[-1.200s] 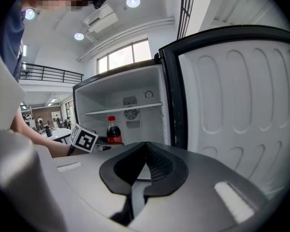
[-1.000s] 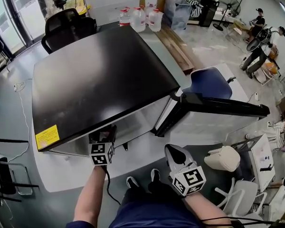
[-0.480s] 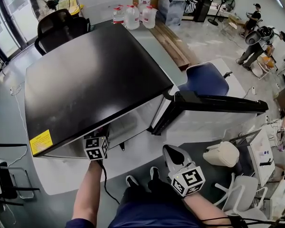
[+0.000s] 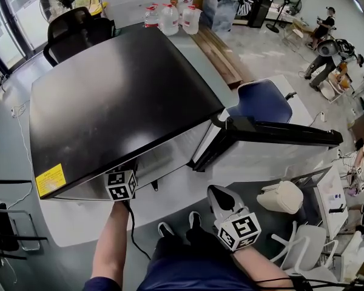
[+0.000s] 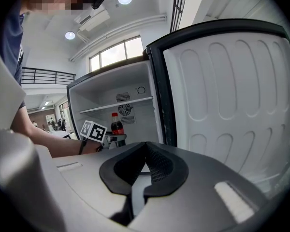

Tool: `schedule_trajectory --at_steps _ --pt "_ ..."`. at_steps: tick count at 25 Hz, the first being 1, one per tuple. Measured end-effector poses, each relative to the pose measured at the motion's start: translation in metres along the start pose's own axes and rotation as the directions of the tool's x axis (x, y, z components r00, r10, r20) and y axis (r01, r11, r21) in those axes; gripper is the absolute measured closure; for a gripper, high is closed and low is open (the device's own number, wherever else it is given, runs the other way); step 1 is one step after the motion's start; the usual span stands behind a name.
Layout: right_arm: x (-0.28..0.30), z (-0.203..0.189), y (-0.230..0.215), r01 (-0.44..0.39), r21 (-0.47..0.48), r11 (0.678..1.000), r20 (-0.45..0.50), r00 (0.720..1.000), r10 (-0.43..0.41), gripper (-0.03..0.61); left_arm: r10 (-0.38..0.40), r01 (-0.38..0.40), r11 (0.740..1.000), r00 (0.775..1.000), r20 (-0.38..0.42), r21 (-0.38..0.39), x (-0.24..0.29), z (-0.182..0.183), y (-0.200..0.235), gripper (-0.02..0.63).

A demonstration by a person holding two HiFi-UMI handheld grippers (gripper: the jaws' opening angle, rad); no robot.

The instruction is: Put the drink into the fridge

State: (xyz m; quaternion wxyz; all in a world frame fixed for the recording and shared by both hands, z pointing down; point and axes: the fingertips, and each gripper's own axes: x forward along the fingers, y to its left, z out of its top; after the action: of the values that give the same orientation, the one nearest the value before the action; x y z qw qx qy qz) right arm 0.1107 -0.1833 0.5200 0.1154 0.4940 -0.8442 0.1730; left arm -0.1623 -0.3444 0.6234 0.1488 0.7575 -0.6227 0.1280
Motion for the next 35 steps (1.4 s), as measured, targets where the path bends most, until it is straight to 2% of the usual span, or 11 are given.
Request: schedule_trajectory --at_steps 7,11,22,29,35 --pt "0.004 -0.003 0.001 -0.010 -0.003 1.000 -0.007 1.000 0.010 0.572 0.028 -0.028 0.999 1.000 0.001 -0.032 0.000 -0.003 0.001 0.295" --pt "0.008 -0.004 0.004 -0.025 -0.007 1.000 -0.012 1.000 0.025 0.572 0.020 -0.020 1.000 1.000 -0.004 -0.002 -0.001 -0.005 -0.004 0.295" --pt "0.013 -0.002 0.011 -0.065 -0.013 0.998 -0.015 0.998 0.065 0.572 0.024 -0.024 1.000 1.000 -0.013 0.005 -0.008 -0.010 -0.004 0.293" --pt "0.015 -0.001 0.010 -0.084 -0.017 0.996 -0.014 0.996 0.084 0.572 0.048 -0.048 0.998 0.999 0.004 -0.031 -0.028 -0.018 -0.012 0.293" --pt "0.024 0.008 0.011 -0.122 -0.035 0.992 0.001 0.993 0.122 0.572 0.055 -0.055 0.998 0.998 0.002 -0.022 -0.048 -0.022 -0.026 0.294"
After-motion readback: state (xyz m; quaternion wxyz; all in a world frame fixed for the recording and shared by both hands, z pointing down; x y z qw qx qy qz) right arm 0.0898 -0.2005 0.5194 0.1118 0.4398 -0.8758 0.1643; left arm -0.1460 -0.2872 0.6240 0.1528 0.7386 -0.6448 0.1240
